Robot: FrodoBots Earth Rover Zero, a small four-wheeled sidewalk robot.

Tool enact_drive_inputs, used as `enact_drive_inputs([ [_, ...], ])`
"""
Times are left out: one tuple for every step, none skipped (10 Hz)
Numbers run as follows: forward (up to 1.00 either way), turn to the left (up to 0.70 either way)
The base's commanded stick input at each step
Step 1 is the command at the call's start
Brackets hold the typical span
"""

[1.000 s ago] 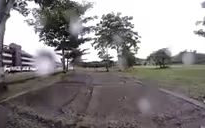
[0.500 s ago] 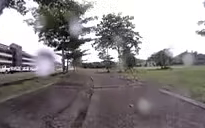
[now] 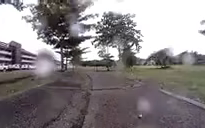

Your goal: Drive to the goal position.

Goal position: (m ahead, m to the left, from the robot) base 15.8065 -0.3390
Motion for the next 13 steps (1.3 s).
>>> enact_drive_inputs([
  [0.69,0.00],
  [0.69,0.00],
  [0.69,0.00],
  [0.69,0.00],
  [0.69,0.00],
  [0.69,0.00],
  [0.69,0.00],
  [0.69,0.00],
  [0.69,0.00],
  [0.69,0.00],
  [0.69,0.00],
  [0.69,0.00],
  [0.69,0.00],
])
